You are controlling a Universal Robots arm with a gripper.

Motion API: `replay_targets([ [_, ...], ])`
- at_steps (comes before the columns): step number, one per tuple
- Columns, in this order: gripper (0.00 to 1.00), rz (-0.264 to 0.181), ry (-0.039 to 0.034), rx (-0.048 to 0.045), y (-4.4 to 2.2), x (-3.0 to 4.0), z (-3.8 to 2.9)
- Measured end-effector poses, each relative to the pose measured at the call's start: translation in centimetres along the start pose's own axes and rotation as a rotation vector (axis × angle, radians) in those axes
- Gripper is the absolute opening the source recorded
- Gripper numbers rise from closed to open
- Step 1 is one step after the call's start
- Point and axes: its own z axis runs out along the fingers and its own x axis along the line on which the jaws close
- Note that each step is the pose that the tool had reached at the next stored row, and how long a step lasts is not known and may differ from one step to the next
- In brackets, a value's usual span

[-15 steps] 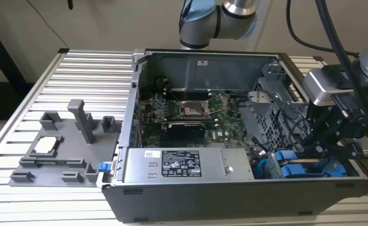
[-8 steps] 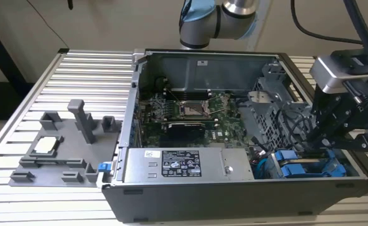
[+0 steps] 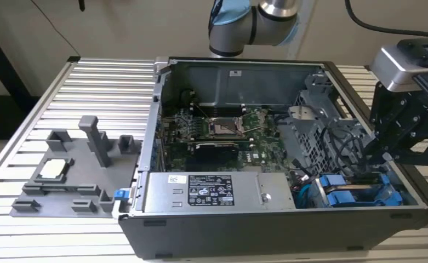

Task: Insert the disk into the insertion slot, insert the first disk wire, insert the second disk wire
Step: 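Insert the second disk wire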

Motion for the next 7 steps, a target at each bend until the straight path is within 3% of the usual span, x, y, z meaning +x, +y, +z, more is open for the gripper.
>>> replay_targets([
  [7, 0.24, 0.000, 0.0010, 0.0000, 0.00, 0.00, -0.02],
])
